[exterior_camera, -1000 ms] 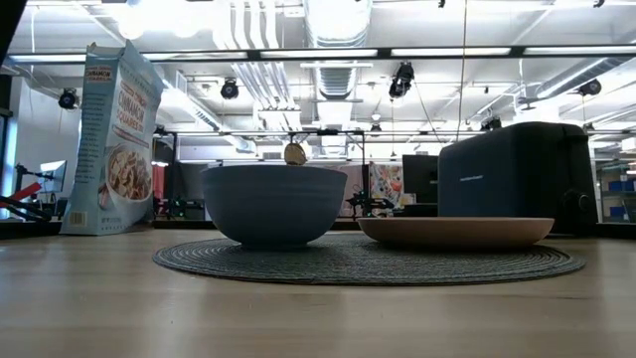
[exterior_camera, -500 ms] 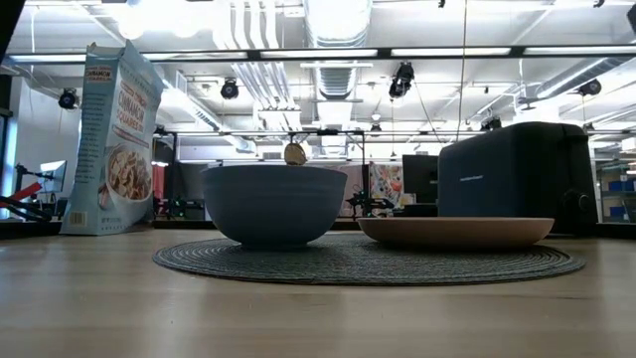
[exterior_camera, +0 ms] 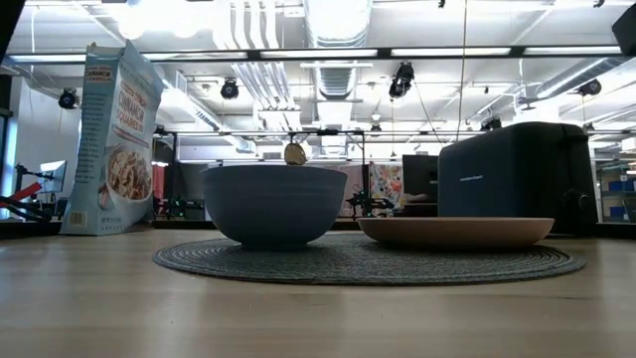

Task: Arrange a breakfast setting
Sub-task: Move the white bin to the bottom right of the table

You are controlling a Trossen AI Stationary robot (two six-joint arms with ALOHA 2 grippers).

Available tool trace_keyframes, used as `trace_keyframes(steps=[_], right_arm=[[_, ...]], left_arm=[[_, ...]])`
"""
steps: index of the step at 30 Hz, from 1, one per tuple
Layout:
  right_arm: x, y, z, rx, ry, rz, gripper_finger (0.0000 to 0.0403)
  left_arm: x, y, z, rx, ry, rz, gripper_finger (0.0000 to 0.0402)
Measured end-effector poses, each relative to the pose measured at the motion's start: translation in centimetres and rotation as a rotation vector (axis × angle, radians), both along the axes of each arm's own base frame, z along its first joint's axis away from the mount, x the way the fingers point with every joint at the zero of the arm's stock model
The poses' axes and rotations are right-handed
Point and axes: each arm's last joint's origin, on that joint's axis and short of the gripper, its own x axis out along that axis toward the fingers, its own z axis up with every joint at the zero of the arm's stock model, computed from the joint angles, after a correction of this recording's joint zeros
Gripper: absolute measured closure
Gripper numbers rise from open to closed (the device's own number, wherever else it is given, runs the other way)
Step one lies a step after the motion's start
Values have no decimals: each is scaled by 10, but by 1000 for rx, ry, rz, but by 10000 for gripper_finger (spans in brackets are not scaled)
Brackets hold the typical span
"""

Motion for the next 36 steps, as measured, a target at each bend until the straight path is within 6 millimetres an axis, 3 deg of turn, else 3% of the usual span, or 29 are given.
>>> trace_keyframes(steps=[9, 17, 25, 28, 33, 36], right_arm=[[1, -1, -7, -24, -33, 41, 298], [8, 7, -9, 47, -117, 182, 298], [4, 3, -22, 25, -89, 197, 300], [4, 3, -23, 34, -85, 225, 317], [4, 6, -22, 97, -62, 277, 382], [4, 10, -22, 175, -31, 295, 393]], left_arm=[[0, 0, 0, 5, 4, -7, 259], [0, 0, 0, 5, 3, -7, 259], [0, 0, 0, 5, 3, -7, 259], [0, 0, 0, 5, 3, -7, 259], [0, 0, 0, 5, 3, -7, 259], [0, 0, 0, 5, 4, -7, 259]])
